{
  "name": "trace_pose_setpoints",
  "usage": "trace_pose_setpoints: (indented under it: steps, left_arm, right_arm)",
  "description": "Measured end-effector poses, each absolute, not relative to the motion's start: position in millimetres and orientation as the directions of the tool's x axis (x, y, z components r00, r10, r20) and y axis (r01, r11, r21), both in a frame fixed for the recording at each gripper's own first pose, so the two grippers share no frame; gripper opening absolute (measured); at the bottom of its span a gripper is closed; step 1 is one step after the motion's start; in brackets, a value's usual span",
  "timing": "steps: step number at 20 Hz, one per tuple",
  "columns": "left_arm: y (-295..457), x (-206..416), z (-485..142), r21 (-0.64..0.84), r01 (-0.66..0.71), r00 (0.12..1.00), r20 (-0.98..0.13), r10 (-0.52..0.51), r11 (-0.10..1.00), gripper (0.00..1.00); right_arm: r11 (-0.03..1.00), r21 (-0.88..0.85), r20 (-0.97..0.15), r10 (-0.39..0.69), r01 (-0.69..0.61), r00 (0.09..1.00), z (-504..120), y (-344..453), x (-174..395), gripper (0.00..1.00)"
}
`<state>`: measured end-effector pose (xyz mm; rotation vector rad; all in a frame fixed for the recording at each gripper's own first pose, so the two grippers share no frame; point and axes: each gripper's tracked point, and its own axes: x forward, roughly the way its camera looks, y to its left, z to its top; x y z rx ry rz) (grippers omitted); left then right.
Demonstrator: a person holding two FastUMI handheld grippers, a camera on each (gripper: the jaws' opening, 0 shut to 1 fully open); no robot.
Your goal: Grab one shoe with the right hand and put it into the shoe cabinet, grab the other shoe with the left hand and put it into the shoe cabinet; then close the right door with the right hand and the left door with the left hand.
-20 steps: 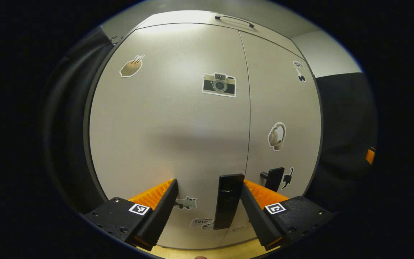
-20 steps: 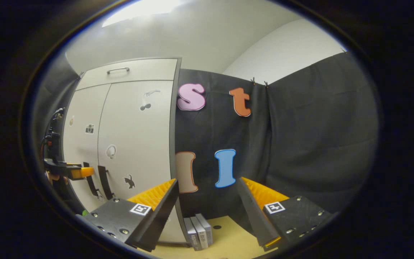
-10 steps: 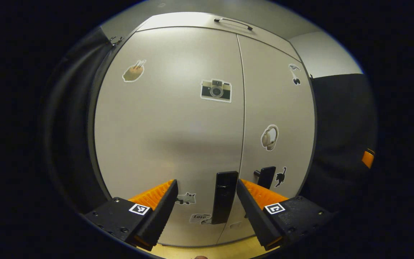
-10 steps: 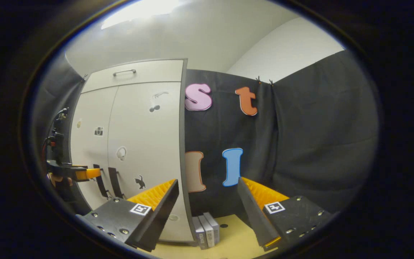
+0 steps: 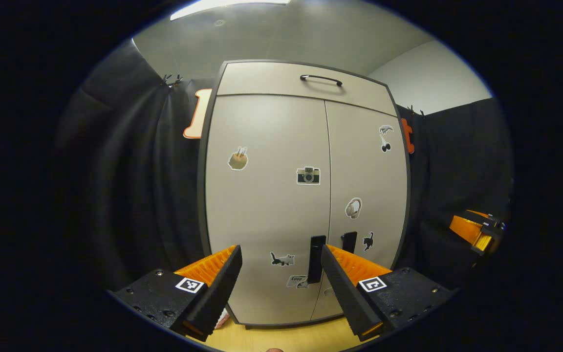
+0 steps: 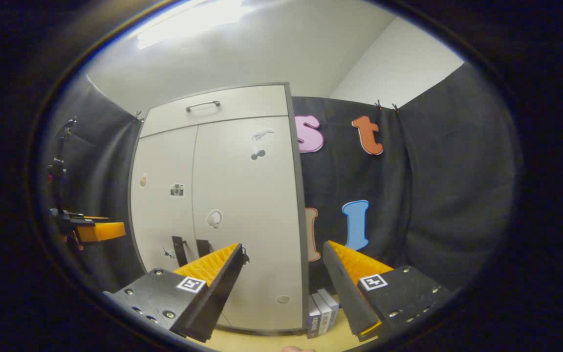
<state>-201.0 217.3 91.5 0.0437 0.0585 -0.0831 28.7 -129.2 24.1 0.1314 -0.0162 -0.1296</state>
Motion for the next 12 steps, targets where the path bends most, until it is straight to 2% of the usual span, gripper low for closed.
trace_pose_setpoints:
  steps: [7,12]
  left_arm:
    - [225.5,-262.2,105.4,0.009,0.059,0.998,-0.037,-0.058,0.998,0.99]
    - [211.9,-285.5,102.9,0.003,0.08,0.996,-0.029,-0.079,0.997,0.99]
  right_arm:
    - [0.982,0.182,0.03,-0.053,0.047,0.998,53.4,-73.0,1.8,0.98]
    - [0.991,0.132,0.029,-0.036,0.032,0.999,52.6,-54.4,-16.5,0.99]
